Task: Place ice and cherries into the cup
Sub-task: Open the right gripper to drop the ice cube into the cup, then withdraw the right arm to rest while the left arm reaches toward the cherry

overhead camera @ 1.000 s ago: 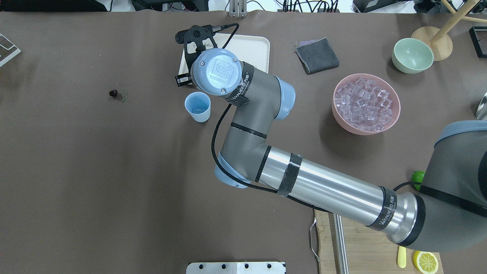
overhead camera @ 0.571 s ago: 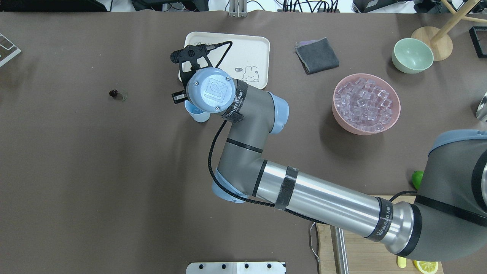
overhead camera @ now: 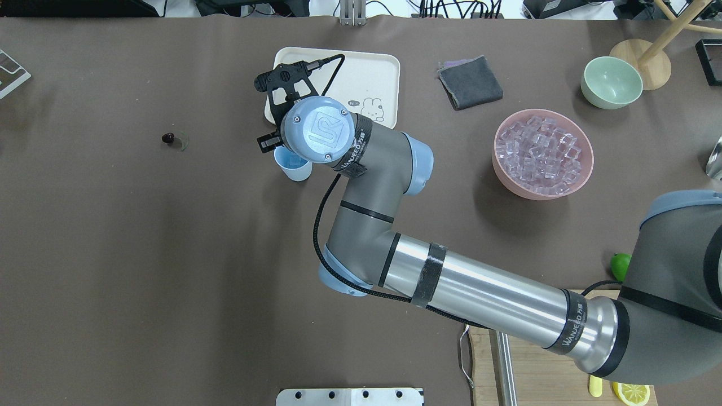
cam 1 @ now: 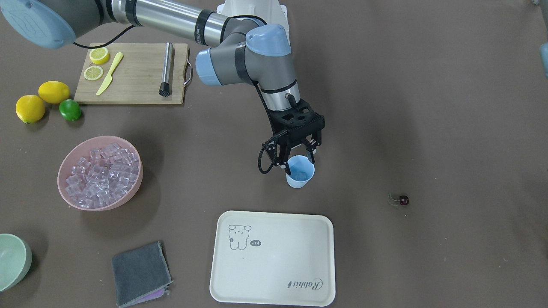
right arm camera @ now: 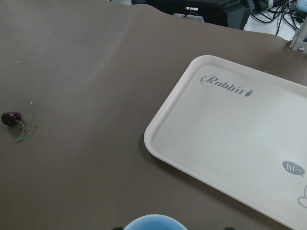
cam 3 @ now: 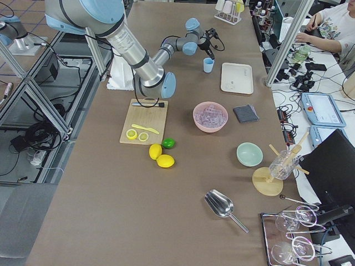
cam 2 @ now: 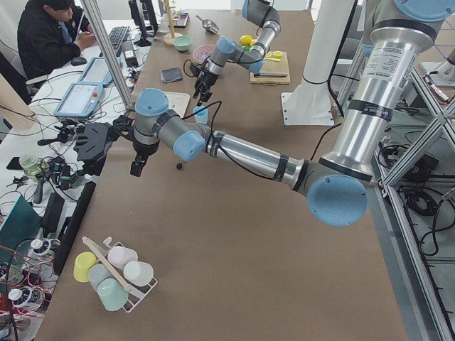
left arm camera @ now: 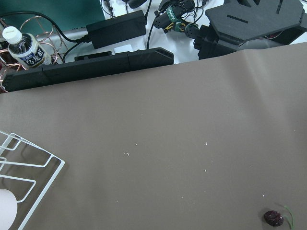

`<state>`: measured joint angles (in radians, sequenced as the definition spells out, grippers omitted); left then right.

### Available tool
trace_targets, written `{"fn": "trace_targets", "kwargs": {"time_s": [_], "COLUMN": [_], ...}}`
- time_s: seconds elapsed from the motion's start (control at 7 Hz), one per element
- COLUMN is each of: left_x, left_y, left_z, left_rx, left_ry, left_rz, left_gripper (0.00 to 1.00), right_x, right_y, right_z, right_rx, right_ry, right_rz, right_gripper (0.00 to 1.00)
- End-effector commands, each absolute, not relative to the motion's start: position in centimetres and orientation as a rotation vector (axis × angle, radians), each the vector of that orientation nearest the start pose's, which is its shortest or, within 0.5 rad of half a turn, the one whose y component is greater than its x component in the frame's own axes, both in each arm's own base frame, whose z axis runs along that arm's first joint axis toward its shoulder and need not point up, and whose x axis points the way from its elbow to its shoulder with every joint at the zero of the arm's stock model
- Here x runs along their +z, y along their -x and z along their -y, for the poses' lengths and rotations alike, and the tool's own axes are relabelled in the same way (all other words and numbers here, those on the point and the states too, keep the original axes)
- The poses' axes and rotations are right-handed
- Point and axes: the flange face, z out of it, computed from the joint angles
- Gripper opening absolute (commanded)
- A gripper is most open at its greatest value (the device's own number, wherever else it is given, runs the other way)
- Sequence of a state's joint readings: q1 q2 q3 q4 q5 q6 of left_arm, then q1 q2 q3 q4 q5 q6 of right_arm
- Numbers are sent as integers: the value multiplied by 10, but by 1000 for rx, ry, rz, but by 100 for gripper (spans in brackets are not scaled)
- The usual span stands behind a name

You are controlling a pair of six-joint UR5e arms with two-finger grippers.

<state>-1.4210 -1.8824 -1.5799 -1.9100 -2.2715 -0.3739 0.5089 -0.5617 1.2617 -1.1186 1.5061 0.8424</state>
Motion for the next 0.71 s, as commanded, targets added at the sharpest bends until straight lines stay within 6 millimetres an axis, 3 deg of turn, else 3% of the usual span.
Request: {"fn": "trace_targets", "kwargs": {"time_s": [0.0,0.14,0.29,0.43,0.57], "left_x": [414,410,398,371,356], "left_y": [-44,-55,-58,-83,-126], "left_z": [643,645,647,652,650], "left_rx": [52,66,48,-7,41], "left_ry": [-457,-445,-447,-428,-415], "left_rz": [-831,-834,-848,-894,-911], "left_gripper": [98,98,98,98,98], "right_x": [78,146,177,214,258], "right_y": [575,507,422,337,272], "right_z": [541,577,618,651,651], "right_rx": [-149,-109,-78,-35,-35], "right_ry": [-680,-649,-592,-476,-477], "right_rz": [959,926,948,973,950], "right_gripper": [100,100,100,100,100]}}
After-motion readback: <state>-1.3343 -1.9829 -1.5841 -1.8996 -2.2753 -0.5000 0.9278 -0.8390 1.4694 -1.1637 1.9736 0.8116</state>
